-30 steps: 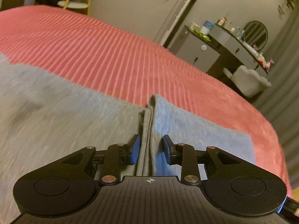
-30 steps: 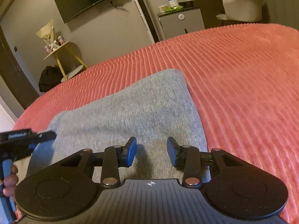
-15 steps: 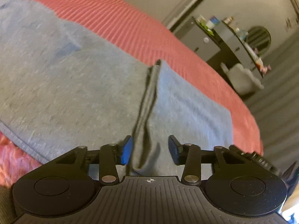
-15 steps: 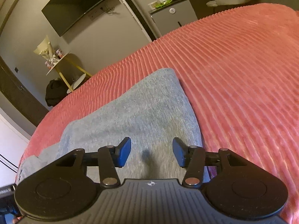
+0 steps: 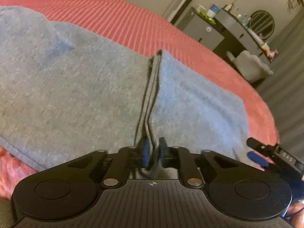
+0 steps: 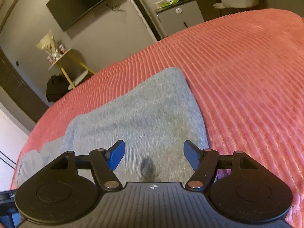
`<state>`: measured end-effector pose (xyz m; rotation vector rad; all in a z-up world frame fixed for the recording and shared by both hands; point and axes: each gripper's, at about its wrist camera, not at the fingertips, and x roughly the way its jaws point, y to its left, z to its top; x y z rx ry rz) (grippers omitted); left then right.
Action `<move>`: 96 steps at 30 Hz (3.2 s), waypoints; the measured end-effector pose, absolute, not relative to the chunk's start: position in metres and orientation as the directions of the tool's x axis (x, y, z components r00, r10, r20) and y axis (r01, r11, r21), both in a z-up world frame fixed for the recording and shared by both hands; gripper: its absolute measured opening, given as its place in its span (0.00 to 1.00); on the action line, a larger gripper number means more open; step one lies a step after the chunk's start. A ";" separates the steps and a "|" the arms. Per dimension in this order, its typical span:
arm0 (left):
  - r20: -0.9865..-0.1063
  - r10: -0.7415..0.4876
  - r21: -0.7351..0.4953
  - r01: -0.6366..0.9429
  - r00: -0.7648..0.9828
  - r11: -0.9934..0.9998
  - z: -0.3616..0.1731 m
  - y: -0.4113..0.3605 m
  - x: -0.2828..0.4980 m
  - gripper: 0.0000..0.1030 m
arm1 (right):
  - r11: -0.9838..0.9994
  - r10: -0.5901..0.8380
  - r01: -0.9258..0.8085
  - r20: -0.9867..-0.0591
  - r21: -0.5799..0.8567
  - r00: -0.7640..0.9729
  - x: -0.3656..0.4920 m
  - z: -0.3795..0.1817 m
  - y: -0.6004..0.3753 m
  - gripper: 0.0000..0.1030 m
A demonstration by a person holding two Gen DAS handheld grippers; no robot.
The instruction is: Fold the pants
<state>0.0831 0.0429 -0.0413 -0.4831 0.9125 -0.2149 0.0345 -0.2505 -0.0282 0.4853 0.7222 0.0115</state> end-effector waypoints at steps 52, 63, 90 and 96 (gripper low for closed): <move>-0.697 -0.293 -0.509 -0.164 0.654 0.845 -0.044 0.073 0.085 0.15 | 0.946 0.174 0.071 -0.677 0.318 0.715 0.040 -0.029 -0.234 0.82; -0.567 -0.097 -0.691 -0.408 0.818 0.597 -0.015 0.188 0.035 0.64 | 0.935 0.201 0.071 -0.686 0.346 0.699 0.043 -0.032 -0.240 0.88; -0.550 -0.007 -0.788 -0.516 0.835 0.336 -0.089 0.316 0.029 0.32 | 0.939 0.219 0.045 -0.696 0.340 0.684 0.056 -0.038 -0.232 0.96; -0.585 0.010 -0.745 -0.543 0.811 0.387 -0.087 0.313 0.040 0.48 | 0.938 0.221 0.046 -0.694 0.344 0.685 0.057 -0.039 -0.233 0.96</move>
